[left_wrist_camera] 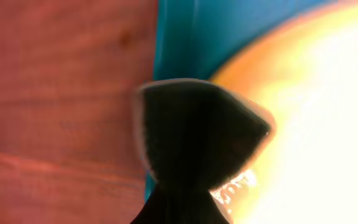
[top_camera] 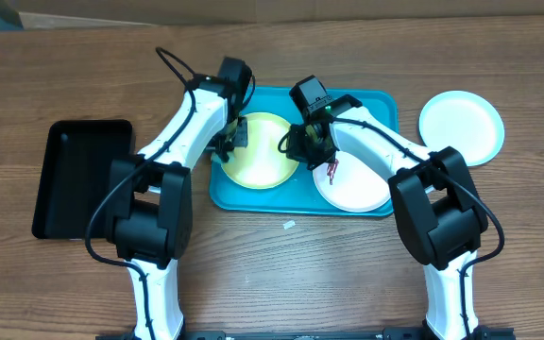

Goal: Clean dirty plates on tray and stack at the side
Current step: 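Scrub the yellow plate with the sponge in the left gripper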

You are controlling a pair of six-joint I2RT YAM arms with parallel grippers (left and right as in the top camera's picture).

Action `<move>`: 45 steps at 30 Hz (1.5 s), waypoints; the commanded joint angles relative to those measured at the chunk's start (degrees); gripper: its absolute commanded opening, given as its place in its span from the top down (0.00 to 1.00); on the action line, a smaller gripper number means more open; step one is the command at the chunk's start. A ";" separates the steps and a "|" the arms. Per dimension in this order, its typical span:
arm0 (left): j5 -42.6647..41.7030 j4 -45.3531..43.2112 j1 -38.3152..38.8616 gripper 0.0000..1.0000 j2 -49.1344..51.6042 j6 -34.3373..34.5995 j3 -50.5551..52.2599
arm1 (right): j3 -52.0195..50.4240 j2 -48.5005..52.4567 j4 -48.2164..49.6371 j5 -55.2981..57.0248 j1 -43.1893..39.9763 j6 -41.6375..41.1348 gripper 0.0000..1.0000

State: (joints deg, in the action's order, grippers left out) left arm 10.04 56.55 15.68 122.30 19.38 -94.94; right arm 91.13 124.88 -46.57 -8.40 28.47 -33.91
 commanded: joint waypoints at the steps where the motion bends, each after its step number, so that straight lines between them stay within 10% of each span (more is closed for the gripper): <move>1: -8.17 -2.80 -0.66 0.96 0.66 -1.97 -1.68 | -1.07 1.36 -1.11 6.38 -1.42 -0.20 0.96; 7: -23.28 -8.90 -0.57 0.96 1.92 -3.91 0.70 | -1.07 1.36 -1.09 6.45 -1.42 -0.20 0.96; 16: -22.12 -7.67 -0.50 0.96 9.75 -5.90 1.68 | -1.07 1.36 -1.11 6.45 -1.42 -0.17 0.96; 25: 3.15 3.23 -1.07 0.96 10.62 -4.57 -0.55 | -1.07 1.36 -1.07 6.45 -1.42 -0.20 0.96; 32: 22.73 17.68 -0.98 0.96 9.90 13.53 -10.45 | -1.07 1.36 -1.14 6.45 -1.42 -0.20 0.96; 45: -20.72 8.76 -0.92 0.96 9.68 -5.25 -14.71 | -1.07 1.36 -1.11 6.45 -1.42 -0.17 0.96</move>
State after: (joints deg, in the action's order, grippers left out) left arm 5.39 66.94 14.59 131.26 20.75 -109.43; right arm 91.22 124.79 -46.74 -6.85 27.57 -34.13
